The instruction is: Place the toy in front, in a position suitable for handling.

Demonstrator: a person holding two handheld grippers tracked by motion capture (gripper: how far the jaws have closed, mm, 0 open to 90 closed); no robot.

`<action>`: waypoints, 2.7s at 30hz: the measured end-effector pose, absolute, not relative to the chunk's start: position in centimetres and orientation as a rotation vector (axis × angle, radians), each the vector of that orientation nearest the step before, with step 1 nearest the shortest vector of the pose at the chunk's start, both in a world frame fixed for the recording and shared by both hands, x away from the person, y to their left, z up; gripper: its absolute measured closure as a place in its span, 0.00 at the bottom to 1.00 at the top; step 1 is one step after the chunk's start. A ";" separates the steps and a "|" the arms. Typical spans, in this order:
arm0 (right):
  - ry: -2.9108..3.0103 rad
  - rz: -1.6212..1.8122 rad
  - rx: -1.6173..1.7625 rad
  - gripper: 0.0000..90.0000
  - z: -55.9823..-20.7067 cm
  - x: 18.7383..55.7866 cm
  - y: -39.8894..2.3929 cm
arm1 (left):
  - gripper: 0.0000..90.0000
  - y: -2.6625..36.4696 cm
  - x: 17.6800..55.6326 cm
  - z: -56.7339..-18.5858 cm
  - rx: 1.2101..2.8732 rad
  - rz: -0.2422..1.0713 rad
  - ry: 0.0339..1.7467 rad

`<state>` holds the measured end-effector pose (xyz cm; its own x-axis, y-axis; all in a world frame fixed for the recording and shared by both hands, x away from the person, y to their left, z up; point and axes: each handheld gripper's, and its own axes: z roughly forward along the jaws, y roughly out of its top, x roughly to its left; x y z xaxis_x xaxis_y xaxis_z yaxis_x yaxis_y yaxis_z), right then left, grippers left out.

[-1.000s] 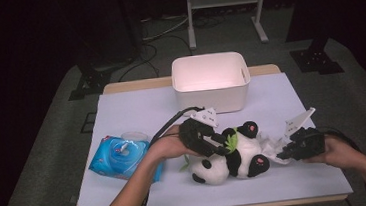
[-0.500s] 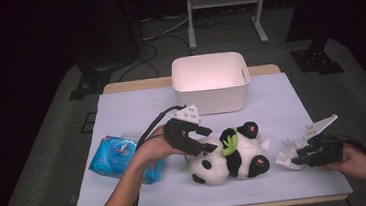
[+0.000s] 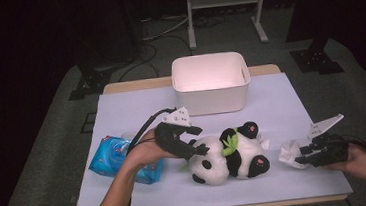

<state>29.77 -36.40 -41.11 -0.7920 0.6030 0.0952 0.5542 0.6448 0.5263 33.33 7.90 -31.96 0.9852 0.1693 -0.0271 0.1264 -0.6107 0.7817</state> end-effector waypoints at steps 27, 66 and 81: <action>2.679 0.870 1.006 0.48 -39.4 29.9 -36.7 | 0.22 9.0 33.3 -32.5 2.244 0.077 0.245; 2.769 0.995 0.725 0.39 -32.9 35.4 -30.4 | 0.12 12.8 31.6 -35.9 2.225 0.115 0.376; 2.787 0.958 0.558 0.35 -29.2 37.7 -26.3 | 0.11 13.4 31.1 -36.8 2.198 0.125 0.406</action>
